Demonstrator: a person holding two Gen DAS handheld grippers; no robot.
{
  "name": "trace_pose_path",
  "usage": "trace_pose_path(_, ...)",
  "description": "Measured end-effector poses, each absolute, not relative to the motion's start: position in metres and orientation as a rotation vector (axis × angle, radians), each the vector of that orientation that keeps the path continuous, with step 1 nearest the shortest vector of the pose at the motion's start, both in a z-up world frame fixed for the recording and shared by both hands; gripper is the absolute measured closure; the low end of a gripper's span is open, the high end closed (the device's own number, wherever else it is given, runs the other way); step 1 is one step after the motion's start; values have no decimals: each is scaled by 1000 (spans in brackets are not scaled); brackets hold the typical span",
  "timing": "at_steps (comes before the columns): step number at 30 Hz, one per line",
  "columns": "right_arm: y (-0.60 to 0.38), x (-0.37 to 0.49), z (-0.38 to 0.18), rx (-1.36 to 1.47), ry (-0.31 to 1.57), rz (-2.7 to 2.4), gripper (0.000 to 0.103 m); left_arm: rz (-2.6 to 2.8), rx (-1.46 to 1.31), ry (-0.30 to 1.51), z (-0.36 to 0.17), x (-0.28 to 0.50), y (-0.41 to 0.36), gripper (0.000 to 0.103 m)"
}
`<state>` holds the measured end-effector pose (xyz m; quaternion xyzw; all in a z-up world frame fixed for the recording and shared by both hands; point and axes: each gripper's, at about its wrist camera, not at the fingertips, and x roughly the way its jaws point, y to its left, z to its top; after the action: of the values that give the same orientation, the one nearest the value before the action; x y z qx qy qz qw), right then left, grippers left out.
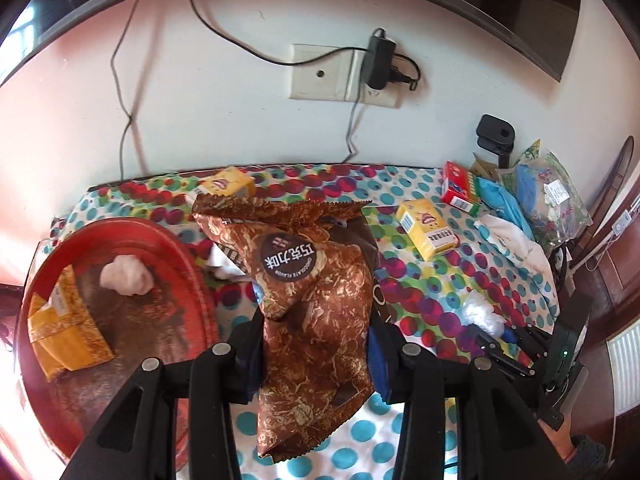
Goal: Organize objects
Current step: 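Carry the brown chocolate bag into the red tray and open the left gripper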
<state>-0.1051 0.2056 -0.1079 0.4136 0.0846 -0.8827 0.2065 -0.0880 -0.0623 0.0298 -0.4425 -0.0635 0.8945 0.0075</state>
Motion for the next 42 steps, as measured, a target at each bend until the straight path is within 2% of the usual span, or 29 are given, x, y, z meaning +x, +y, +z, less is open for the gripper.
trace_pose_path(16,204,-104,-108,1154,238,-2464,79,2954,-1467,-226,32,-73,-137,61)
trace_pose_path(42,202,-103,-108,1156,241,-2472,79,3044,-1691,-348,-26,-92,-237,60)
